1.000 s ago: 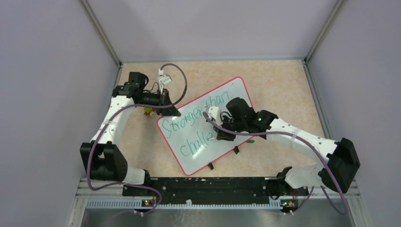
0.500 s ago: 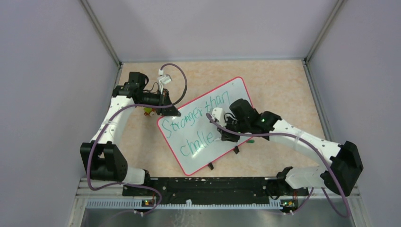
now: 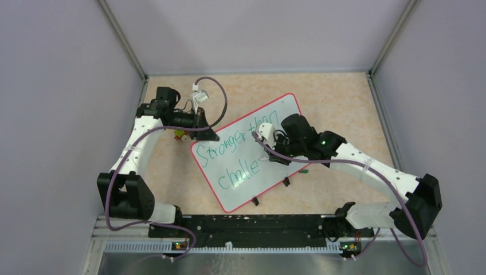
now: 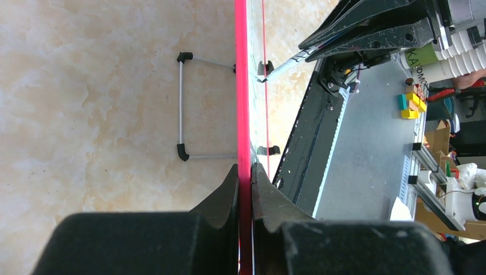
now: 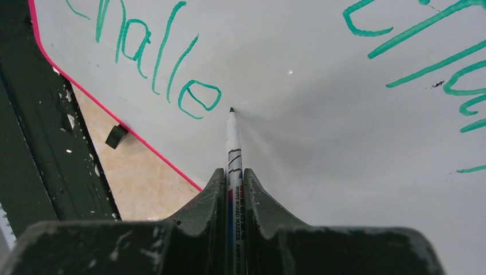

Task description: Write a sentence on the whiteboard

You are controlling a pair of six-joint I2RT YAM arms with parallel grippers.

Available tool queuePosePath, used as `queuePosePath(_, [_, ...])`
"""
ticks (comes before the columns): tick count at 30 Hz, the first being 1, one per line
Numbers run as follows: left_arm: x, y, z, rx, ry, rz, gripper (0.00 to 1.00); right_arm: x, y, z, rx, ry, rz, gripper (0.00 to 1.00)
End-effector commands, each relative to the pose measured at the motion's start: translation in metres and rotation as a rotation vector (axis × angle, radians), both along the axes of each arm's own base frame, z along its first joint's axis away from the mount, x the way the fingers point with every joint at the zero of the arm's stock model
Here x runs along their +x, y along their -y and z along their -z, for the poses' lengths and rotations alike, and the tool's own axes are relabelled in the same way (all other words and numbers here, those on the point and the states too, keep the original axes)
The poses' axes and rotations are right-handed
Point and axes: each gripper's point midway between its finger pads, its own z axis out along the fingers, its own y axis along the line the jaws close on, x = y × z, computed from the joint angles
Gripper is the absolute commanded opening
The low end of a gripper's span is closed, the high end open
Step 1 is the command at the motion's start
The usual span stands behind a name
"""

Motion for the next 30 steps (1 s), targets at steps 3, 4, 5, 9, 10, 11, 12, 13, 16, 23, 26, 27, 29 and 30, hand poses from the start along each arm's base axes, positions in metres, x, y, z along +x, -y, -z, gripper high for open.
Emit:
queuePosePath(3, [0.01,0.002,-0.009,0.026,0.152,0.036,0.0,0.017,-0.006,-0.015,0.026,0.071,0.015,0.0])
queuePosePath(4, [0.01,0.002,-0.009,0.026,0.151,0.036,0.0,0.016,-0.005,-0.011,0.021,0.067,0.016,0.0])
queuePosePath(5, [0.01,0.002,-0.009,0.028,0.15,0.035,0.0,0.016,-0.004,-0.009,0.017,0.067,0.018,0.0])
queuePosePath(9, [0.01,0.003,-0.01,0.025,0.152,0.037,0.0,0.01,0.001,-0.001,0.008,0.054,0.015,0.0])
queuePosePath(10, [0.01,0.003,-0.01,0.024,0.151,0.037,0.0,0.008,0.001,0.0,0.01,0.05,0.013,0.0])
queuePosePath(11, [0.01,0.003,-0.009,0.024,0.15,0.037,0.0,0.007,0.003,0.001,0.008,0.045,0.012,0.0])
queuePosePath(12, [0.01,0.003,-0.009,0.024,0.151,0.038,0.0,0.005,0.003,0.002,0.008,0.04,0.009,0.0])
queuePosePath(13, [0.01,0.003,-0.009,0.025,0.15,0.037,0.0,0.001,0.005,0.006,0.004,0.027,0.005,0.0])
queuePosePath(16, [0.01,0.003,-0.009,0.025,0.152,0.038,0.0,-0.007,0.007,0.014,0.002,-0.007,-0.007,0.0])
queuePosePath(23, [0.01,0.002,-0.009,0.026,0.15,0.037,0.0,-0.004,0.004,0.01,0.02,0.01,-0.003,0.0])
queuePosePath(26, [0.01,0.002,-0.009,0.028,0.152,0.036,0.0,0.004,0.001,0.004,0.033,0.037,0.021,0.0])
queuePosePath(27, [0.01,0.002,-0.009,0.03,0.151,0.036,0.0,0.007,0.0,0.003,0.037,0.046,0.028,0.0])
queuePosePath(29, [0.01,0.002,-0.009,0.033,0.152,0.034,0.0,0.012,-0.002,-0.001,0.046,0.054,0.039,0.0])
queuePosePath(30, [0.01,0.002,-0.008,0.033,0.152,0.034,0.0,0.014,-0.003,-0.003,0.051,0.058,0.045,0.0])
